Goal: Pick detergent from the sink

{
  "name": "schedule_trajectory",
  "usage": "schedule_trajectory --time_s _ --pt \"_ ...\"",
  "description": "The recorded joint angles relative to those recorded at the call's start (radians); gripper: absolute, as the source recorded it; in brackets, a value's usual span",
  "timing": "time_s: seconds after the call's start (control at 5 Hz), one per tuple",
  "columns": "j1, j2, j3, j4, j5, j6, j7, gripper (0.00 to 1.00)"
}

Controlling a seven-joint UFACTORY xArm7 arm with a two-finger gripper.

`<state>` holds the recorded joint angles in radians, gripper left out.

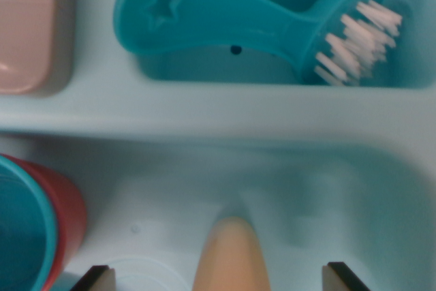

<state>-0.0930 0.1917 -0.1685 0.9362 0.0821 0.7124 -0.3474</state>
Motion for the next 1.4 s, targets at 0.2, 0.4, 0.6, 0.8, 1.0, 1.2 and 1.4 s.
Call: schedule_trajectory --time_s 0.2,0.4,0.6,0.8,1.0,1.2,1.4 --pt "0.0000 0.000 0.000 0.000 0.0000 0.000 0.000 0.00" --pt "-0.0001 0.000 0.000 0.000 0.0001 -0.001 0.000 0.00" --pt "-0.0001 0.000 0.000 0.000 0.0001 -0.001 0.000 0.00" --pt "-0.0001 0.000 0.000 0.000 0.0001 -0.001 0.000 0.00" --pt "-0.0001 0.000 0.000 0.000 0.0001 -0.001 0.000 1.00" --pt "-0.0001 0.000 0.000 0.000 0.0001 -0.001 0.000 1.00" --pt "-0.0001 0.000 0.000 0.000 0.0001 -0.001 0.000 1.00"
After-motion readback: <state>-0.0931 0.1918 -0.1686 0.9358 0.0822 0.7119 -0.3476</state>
